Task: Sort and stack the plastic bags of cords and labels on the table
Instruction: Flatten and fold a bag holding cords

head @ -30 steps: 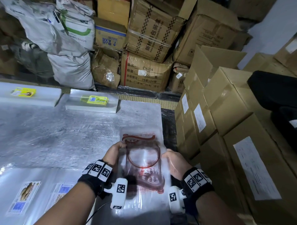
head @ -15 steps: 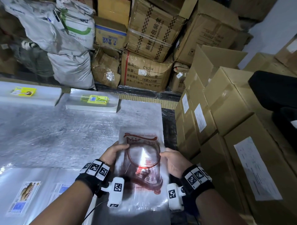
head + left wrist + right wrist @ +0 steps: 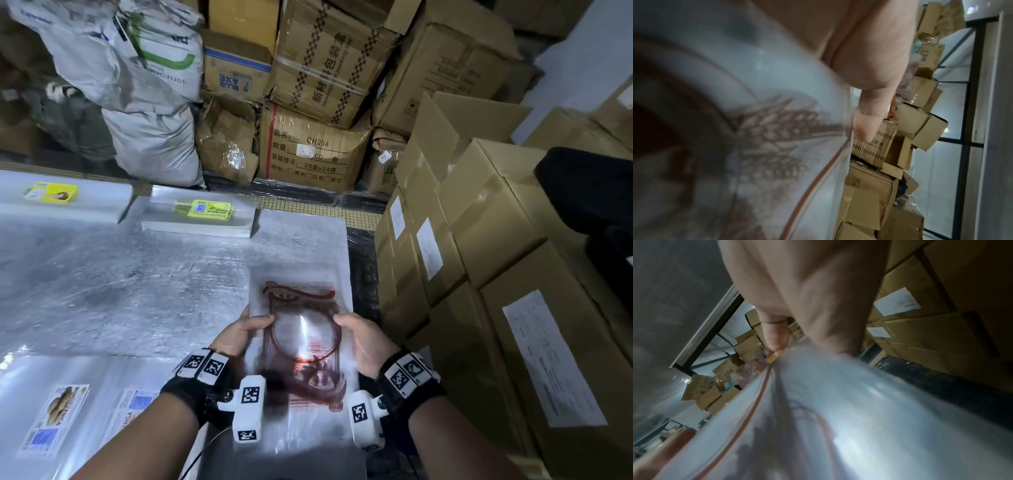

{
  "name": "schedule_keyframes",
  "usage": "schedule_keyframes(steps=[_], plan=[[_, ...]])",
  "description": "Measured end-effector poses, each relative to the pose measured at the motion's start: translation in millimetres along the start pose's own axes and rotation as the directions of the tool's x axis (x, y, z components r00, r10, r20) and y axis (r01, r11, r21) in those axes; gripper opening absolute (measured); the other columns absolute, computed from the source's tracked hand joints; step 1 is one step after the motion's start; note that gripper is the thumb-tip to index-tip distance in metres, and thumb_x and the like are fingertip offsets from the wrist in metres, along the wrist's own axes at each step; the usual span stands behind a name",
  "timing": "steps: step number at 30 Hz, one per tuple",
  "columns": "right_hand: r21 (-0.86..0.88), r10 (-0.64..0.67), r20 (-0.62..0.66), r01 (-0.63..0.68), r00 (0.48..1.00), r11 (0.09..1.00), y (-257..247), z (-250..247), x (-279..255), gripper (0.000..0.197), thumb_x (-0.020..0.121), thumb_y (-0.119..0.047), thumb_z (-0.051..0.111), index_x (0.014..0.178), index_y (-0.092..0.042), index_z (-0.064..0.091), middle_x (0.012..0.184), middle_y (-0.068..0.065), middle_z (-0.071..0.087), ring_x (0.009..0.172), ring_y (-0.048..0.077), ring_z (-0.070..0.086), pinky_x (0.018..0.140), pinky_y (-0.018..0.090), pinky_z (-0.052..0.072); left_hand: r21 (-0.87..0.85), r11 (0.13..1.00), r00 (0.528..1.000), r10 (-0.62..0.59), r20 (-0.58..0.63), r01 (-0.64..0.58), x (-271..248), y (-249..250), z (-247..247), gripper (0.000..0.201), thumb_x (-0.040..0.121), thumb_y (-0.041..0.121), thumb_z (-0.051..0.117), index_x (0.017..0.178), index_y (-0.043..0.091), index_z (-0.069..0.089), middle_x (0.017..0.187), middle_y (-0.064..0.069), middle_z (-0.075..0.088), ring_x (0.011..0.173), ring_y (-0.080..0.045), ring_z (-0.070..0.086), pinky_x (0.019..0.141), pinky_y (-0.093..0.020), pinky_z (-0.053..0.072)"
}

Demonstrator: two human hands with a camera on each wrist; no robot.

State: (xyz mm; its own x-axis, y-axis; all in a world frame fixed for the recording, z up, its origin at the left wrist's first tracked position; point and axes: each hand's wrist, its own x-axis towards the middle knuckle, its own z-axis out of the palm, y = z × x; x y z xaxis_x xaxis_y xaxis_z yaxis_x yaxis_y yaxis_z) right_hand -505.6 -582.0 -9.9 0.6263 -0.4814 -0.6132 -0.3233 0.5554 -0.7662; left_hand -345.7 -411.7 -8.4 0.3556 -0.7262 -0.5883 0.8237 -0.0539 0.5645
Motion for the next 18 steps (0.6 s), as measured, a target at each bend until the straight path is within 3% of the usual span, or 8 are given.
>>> schedule_keyframes(steps=[2, 3, 5, 8, 10, 12, 14, 18], plan=[[-0.051, -0.030, 0.000, 0.030, 1.000, 0.998, -2.0, -0.1, -1.9, 0.047, 0.089, -0.006, 0.061, 0.135, -0.006, 0.052, 0.129, 0.015, 0.064, 0.125, 0.030, 0.058, 0.114, 0.048, 0.038, 0.069, 0.996, 0.998, 0.056, -0.004, -0.056, 0.0, 4.3, 0.5, 0.094, 0.055, 0.004, 0.085, 0.139, 0.018, 0.046, 0.133, -0.025, 0.056, 0.115, -0.043, 0.058, 0.105, -0.061, 0.039], [-0.072, -0.060, 0.011, 0.060, 0.998, 0.996, -4.8, -0.3, -3.5, 0.047, 0.089, -0.006, 0.061, 0.135, -0.011, 0.050, 0.131, 0.013, 0.063, 0.125, 0.028, 0.058, 0.114, 0.048, 0.038, 0.072, 0.993, 0.996, 0.087, 0.021, -0.088, -0.5, 8.2, 2.5, 0.086, 0.057, 0.000, 0.083, 0.134, 0.019, 0.049, 0.136, -0.024, 0.052, 0.120, -0.043, 0.055, 0.110, -0.063, 0.032], [-0.065, -0.139, 0.059, 0.143, 0.989, 0.988, -12.0, -3.1, -5.6, 0.043, 0.094, -0.002, 0.058, 0.133, -0.016, 0.048, 0.131, 0.011, 0.063, 0.125, 0.027, 0.058, 0.111, 0.047, 0.041, 0.045, 0.990, 0.986, 0.129, 0.102, -0.134, -2.0, 16.8, 4.2, 0.065, 0.070, -0.008, 0.073, 0.125, 0.021, 0.056, 0.130, -0.022, 0.053, 0.116, -0.040, 0.055, 0.109, -0.065, 0.032], [-0.013, -0.172, 0.086, 0.174, 0.981, 0.985, -17.1, -5.6, -7.1, 0.048, 0.097, 0.006, 0.050, 0.139, -0.016, 0.045, 0.133, 0.009, 0.062, 0.120, 0.019, 0.060, 0.109, 0.041, 0.043, 0.108, 0.986, 0.985, 0.111, 0.132, -0.126, 4.1, 22.8, 4.7, 0.079, 0.072, -0.010, 0.068, 0.140, 0.026, 0.048, 0.127, -0.015, 0.063, 0.117, -0.034, 0.054, 0.101, -0.055, 0.041], [-0.062, -0.103, 0.027, 0.105, 0.994, 0.993, -11.0, -3.1, -3.2, 0.048, 0.097, 0.010, 0.047, 0.139, -0.012, 0.040, 0.129, 0.012, 0.060, 0.114, 0.018, 0.059, 0.104, 0.038, 0.046, 0.145, 0.986, 0.996, 0.070, 0.052, -0.077, 8.6, 18.8, 10.5, 0.077, 0.073, -0.019, 0.059, 0.137, 0.021, 0.050, 0.118, -0.017, 0.068, 0.110, -0.037, 0.059, 0.094, -0.053, 0.047], [-0.054, -0.022, -0.020, 0.021, 1.000, 0.998, -1.6, -1.1, 1.1, 0.052, 0.097, 0.014, 0.043, 0.134, -0.022, 0.039, 0.109, 0.006, 0.060, 0.093, 0.016, 0.060, 0.089, 0.031, 0.050, 0.180, 0.983, 0.999, 0.043, -0.032, -0.037, 12.5, 10.1, 10.7, 0.074, 0.077, -0.029, 0.043, 0.135, 0.016, 0.051, 0.118, -0.021, 0.067, 0.109, -0.043, 0.062, 0.096, -0.054, 0.049], [-0.026, 0.011, -0.006, -0.011, 1.000, 1.000, 5.6, -2.9, 5.1, 0.056, 0.097, 0.017, 0.040, 0.140, -0.019, 0.040, 0.097, 0.007, 0.059, 0.077, 0.014, 0.056, 0.087, 0.034, 0.047, 0.189, 0.982, 0.999, 0.026, -0.024, -0.021, 14.2, 4.0, 8.8, 0.075, 0.077, -0.031, 0.038, 0.135, 0.014, 0.050, 0.121, -0.024, 0.064, 0.110, -0.044, 0.062, 0.096, -0.054, 0.049], [-0.028, -0.009, 0.008, 0.009, 1.000, 1.000, 8.1, -4.1, 5.2, 0.052, 0.094, 0.019, 0.040, 0.128, -0.020, 0.044, 0.103, 0.013, 0.056, 0.077, 0.016, 0.050, 0.088, 0.036, 0.042, 0.129, 0.992, 0.993, 0.024, -0.116, -0.009, 12.6, 1.3, 9.8, 0.062, 0.081, -0.028, 0.041, 0.126, 0.013, 0.053, 0.107, -0.024, 0.067, 0.096, -0.043, 0.066, 0.086, -0.057, 0.055]])
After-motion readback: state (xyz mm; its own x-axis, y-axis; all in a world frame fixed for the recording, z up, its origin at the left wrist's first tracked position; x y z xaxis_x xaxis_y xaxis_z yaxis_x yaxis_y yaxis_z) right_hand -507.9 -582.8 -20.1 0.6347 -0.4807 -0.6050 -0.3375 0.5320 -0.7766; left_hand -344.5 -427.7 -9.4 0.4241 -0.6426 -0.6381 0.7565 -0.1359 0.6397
